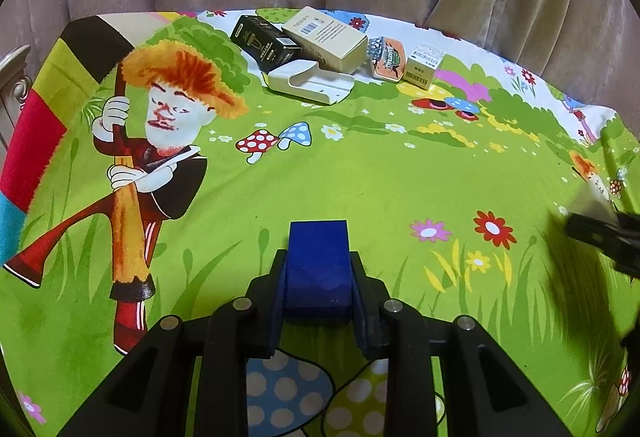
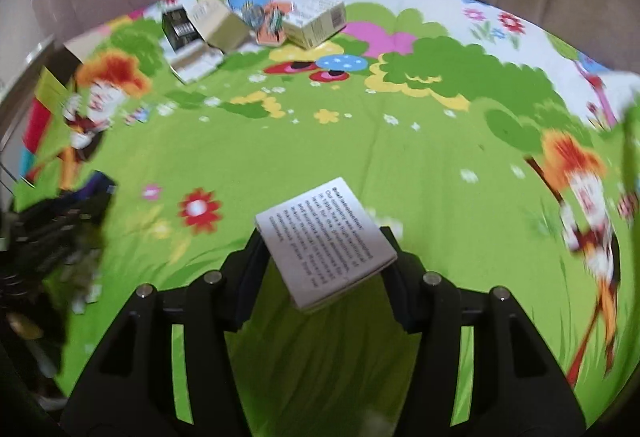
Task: Organize rigid objects
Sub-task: 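Lift the white box and blue block with both grippers off the bed, then carry the white box and blue block with both grippers over the purple-rimmed box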
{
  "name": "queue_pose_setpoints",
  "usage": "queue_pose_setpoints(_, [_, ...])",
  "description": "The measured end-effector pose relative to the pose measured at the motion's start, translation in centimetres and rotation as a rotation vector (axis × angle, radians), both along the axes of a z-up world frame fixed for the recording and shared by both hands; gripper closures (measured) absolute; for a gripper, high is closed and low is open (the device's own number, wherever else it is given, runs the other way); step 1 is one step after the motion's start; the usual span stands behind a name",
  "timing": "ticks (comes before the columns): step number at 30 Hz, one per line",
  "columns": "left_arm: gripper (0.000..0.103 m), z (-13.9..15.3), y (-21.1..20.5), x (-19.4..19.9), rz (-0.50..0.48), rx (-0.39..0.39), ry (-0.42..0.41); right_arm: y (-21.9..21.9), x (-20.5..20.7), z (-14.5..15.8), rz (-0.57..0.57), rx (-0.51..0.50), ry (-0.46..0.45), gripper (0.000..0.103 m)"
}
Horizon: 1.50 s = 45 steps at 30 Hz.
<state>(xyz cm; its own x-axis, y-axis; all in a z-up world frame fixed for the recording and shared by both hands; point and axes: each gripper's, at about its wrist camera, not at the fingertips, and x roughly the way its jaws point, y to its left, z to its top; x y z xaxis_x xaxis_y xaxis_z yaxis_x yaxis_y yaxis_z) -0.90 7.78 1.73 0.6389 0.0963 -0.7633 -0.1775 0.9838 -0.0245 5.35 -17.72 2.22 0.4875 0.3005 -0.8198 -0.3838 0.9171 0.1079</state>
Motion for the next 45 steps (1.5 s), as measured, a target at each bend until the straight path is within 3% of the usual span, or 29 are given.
queue_pose_setpoints(5, [0.075, 0.0, 0.2, -0.1, 0.001, -0.02, -0.005, -1.8, -5.9, 1.2, -0.061, 0.057, -0.026, 0.045])
queue_pose_setpoints(9, [0.075, 0.0, 0.4, -0.1, 0.002, -0.032, -0.008, -3.4, -9.5, 0.4, -0.079, 0.04, 0.026, 0.045])
queue_pose_setpoints(12, [0.075, 0.0, 0.3, -0.1, 0.003, -0.03, -0.007, -4.5, -11.3, 0.3, -0.084, -0.011, 0.03, 0.045])
queue_pose_setpoints(18, [0.075, 0.1, -0.8, 0.0, -0.013, 0.032, 0.008, -7.7, -13.6, 0.3, -0.141, -0.018, 0.059, 0.045])
queue_pose_setpoints(22, [0.075, 1.0, -2.6, -1.9, -0.059, -0.027, -0.007, -9.1, -15.0, 1.3, -0.169, -0.003, 0.038, 0.045])
queue_pose_setpoints(32, [0.075, 2.5, -12.4, -8.2, -0.312, -0.1, -0.015, -14.2, -19.5, 3.6, -0.219, -0.026, -0.015, 0.045])
queue_pose_setpoints(45, [0.075, 3.8, -24.6, -12.5, -0.612, -0.036, 0.026, -23.0, -25.2, 4.4, -0.35, -0.004, -0.028, 0.045])
